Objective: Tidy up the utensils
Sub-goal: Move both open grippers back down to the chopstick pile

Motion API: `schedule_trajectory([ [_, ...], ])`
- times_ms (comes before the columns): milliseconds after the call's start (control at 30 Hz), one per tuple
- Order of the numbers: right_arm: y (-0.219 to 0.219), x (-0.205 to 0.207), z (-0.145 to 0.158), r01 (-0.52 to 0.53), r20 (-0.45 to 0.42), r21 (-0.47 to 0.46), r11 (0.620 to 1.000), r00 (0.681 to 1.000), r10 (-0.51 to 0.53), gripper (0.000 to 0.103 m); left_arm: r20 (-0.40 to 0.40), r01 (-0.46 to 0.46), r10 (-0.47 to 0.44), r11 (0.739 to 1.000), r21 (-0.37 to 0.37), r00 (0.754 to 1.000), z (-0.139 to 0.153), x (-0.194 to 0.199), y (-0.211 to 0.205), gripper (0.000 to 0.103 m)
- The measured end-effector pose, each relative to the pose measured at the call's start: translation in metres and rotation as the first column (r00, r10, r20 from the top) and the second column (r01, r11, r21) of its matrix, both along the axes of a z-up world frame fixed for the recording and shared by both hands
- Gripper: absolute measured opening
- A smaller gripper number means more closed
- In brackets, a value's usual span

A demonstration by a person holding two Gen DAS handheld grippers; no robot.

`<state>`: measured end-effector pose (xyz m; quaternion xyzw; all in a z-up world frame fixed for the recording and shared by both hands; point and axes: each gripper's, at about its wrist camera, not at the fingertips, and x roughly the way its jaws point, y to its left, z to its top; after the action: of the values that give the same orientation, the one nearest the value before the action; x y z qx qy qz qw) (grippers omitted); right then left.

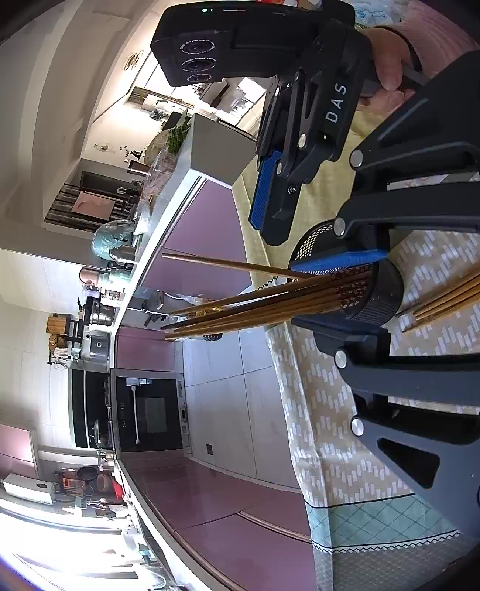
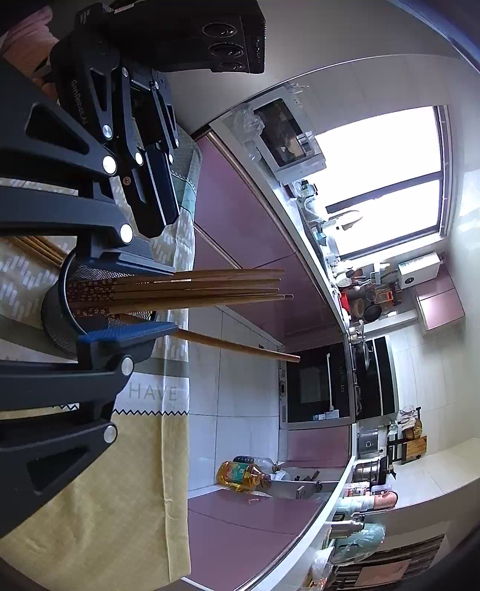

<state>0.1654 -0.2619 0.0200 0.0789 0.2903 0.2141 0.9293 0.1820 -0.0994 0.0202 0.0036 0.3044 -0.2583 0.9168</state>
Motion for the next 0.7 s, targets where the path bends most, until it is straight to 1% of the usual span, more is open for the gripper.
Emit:
schedule_trajectory([
  [133, -0.002, -0.012, 0.003, -0.01, 0.019, 0.01, 1.0, 1.0, 0.01, 0.027, 0.047, -0.016, 0.016, 1.0, 0.003, 0.999, 0.005, -0.019, 0.007, 0.034],
  [167, -0.003, -0.016, 0.004, -0.013, 0.023, 0.012, 1.0, 1.0, 0.013, 0.028, 0.061, -0.021, 0.021, 1.0, 0.004, 0.998, 0.007, -0.024, 0.008, 0.039],
  [200, -0.002, -0.02, 0.004, -0.016, 0.028, 0.016, 1.0, 0.999, 0.015, 0.03, 0.07, -0.027, 0.026, 1.0, 0.004, 0.997, 0.008, -0.029, 0.01, 0.047],
  [233, -0.002, -0.024, 0.005, -0.021, 0.035, 0.018, 1.0, 0.999, 0.021, 0.034, 0.08, -0.037, 0.037, 0.999, 0.006, 0.996, 0.009, -0.034, 0.012, 0.051],
  [267, -0.002, -0.028, 0.006, -0.026, 0.042, 0.018, 1.0, 0.999, 0.025, 0.035, 0.092, -0.049, 0.048, 0.999, 0.011, 0.995, 0.009, -0.039, 0.014, 0.055],
  [333, -0.003, -0.036, 0.007, -0.028, 0.056, 0.015, 1.0, 0.998, 0.027, 0.04, 0.102, -0.065, 0.063, 0.998, 0.02, 0.993, 0.008, -0.046, 0.016, 0.057],
  [367, -0.003, -0.038, 0.008, -0.032, 0.06, 0.015, 0.999, 0.998, 0.031, 0.041, 0.104, -0.074, 0.072, 0.997, 0.024, 0.992, 0.006, -0.05, 0.018, 0.063],
  [400, -0.003, -0.043, 0.007, -0.036, 0.064, 0.015, 0.999, 0.997, 0.035, 0.043, 0.104, -0.087, 0.084, 0.996, 0.027, 0.991, 0.005, -0.053, 0.02, 0.072],
  [467, -0.002, -0.05, 0.005, -0.041, 0.066, 0.011, 0.999, 0.997, 0.04, 0.049, 0.113, -0.115, 0.11, 0.993, 0.038, 0.987, 0.002, -0.06, 0.023, 0.077],
  [500, -0.003, -0.053, 0.004, -0.045, 0.063, 0.012, 0.999, 0.997, 0.045, 0.053, 0.119, -0.127, 0.121, 0.991, 0.046, 0.985, 0.001, -0.064, 0.024, 0.083],
  [567, -0.003, -0.059, -0.001, -0.054, 0.053, 0.015, 0.998, 0.997, 0.053, 0.056, 0.126, -0.147, 0.139, 0.987, 0.059, 0.982, -0.003, -0.071, 0.027, 0.091],
  [633, -0.001, -0.064, -0.008, -0.063, 0.036, 0.009, 0.998, 0.997, 0.062, 0.06, 0.132, -0.167, 0.157, 0.983, 0.073, 0.979, -0.006, -0.078, 0.03, 0.094],
  [667, 0.0, -0.066, -0.011, -0.066, 0.027, 0.008, 0.998, 0.997, 0.066, 0.062, 0.128, -0.176, 0.166, 0.981, 0.075, 0.978, -0.009, -0.08, 0.032, 0.098],
  [700, 0.001, -0.068, -0.016, -0.072, 0.014, 0.008, 0.997, 0.997, 0.072, 0.066, 0.125, -0.184, 0.174, 0.98, 0.074, 0.977, -0.008, -0.081, 0.033, 0.098],
])
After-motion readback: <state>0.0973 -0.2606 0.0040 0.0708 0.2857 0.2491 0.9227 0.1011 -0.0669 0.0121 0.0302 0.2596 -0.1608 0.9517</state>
